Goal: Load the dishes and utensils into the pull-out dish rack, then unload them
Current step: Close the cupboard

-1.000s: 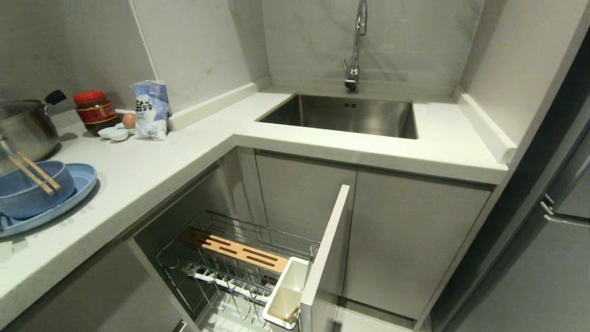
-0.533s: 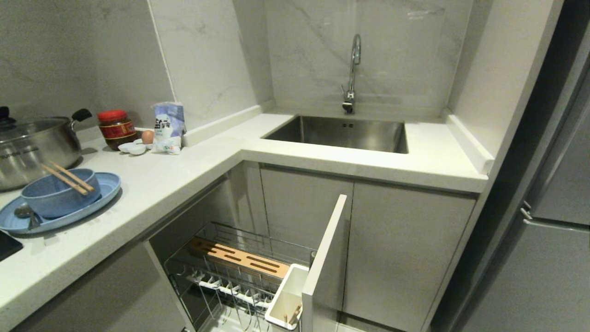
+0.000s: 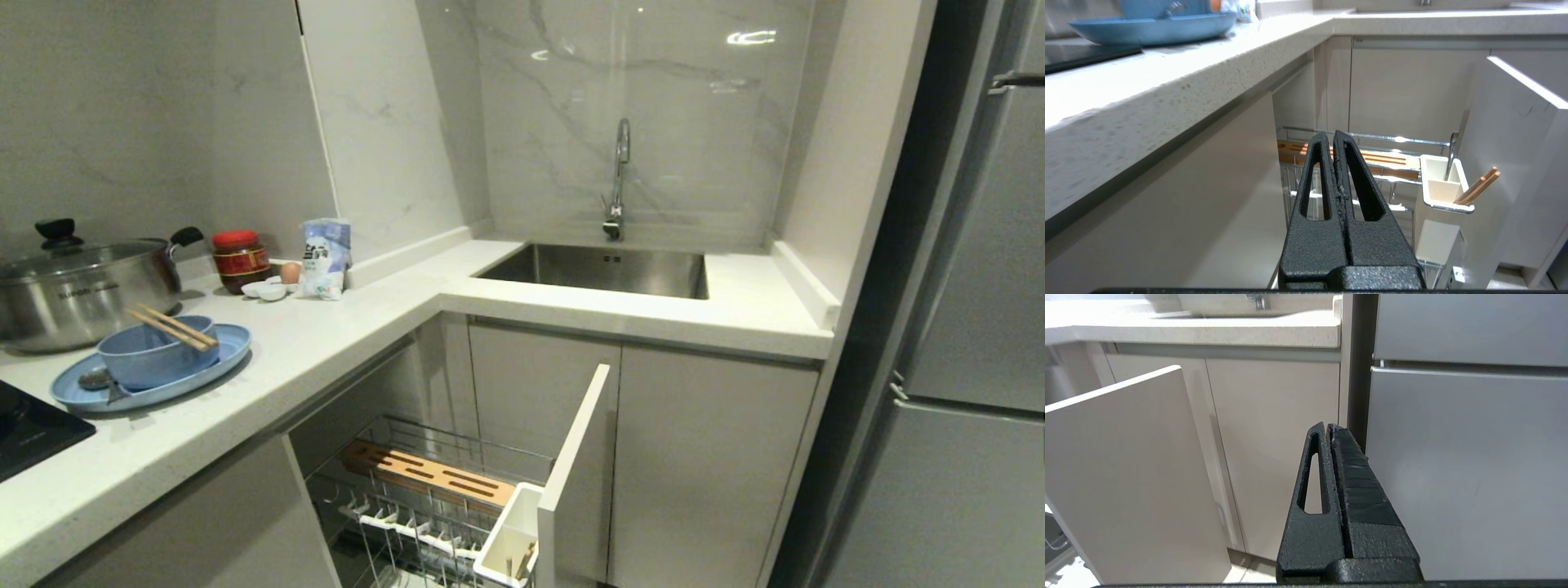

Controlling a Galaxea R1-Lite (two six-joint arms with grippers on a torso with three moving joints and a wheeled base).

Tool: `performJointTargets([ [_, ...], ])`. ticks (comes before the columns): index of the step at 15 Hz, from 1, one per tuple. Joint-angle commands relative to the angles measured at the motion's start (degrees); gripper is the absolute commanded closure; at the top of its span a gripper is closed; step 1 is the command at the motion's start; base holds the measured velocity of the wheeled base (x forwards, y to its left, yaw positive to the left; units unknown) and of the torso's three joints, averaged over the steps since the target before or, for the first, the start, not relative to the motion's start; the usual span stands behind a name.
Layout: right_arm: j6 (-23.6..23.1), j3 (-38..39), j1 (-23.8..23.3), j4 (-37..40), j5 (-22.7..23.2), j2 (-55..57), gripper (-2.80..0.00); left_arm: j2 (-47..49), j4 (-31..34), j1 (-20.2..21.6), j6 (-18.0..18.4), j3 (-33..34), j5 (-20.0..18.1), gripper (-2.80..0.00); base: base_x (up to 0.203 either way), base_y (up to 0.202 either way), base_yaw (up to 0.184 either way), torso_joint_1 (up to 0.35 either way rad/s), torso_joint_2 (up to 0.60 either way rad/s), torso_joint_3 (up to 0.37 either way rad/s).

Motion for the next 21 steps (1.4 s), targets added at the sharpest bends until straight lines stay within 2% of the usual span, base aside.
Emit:
performJointTargets([
  [1,0.0,1.5,0.0,0.0,0.0,0.0,0.00,0.0,0.0,0.0,0.0,0.6,0.1,0.00,0.000,0.000,0.000,0.002,0.00,0.149],
  [9,0.0,1.5,0.0,0.0,0.0,0.0,0.00,0.0,-0.1,0.0,-0.9,0.6,-0.1,0.00,0.000,0.000,0.000,0.001,0.00,0.019],
  [12,0.0,1.5,0.0,0.0,0.0,0.0,0.00,0.0,0.5,0.0,-0.9,-5.7,0.5,0.00,0.000,0.000,0.000,0.000,0.00,0.000],
  [14,0.0,1.5,0.0,0.0,0.0,0.0,0.00,0.7,4.9,0.0,-0.5,-16.6,1.4,0.00,0.000,0.000,0.000,0.000,0.00,0.000],
  [16,0.0,1.5,0.0,0.0,0.0,0.0,0.00,4.3,11.9,0.1,-0.3,-31.6,1.9,0.00,0.000,0.000,0.000,0.000,0.00,0.000],
  [18,0.0,1.5,0.0,0.0,0.0,0.0,0.00,13.3,16.4,0.2,-0.2,-47.5,1.6,0.00,0.000,0.000,0.000,0.000,0.00,0.000],
  [21,0.0,1.5,0.0,0.0,0.0,0.0,0.00,31.7,19.9,-0.8,-1.2,-66.1,0.6,0.00,0.000,0.000,0.000,0.000,0.00,0.000],
])
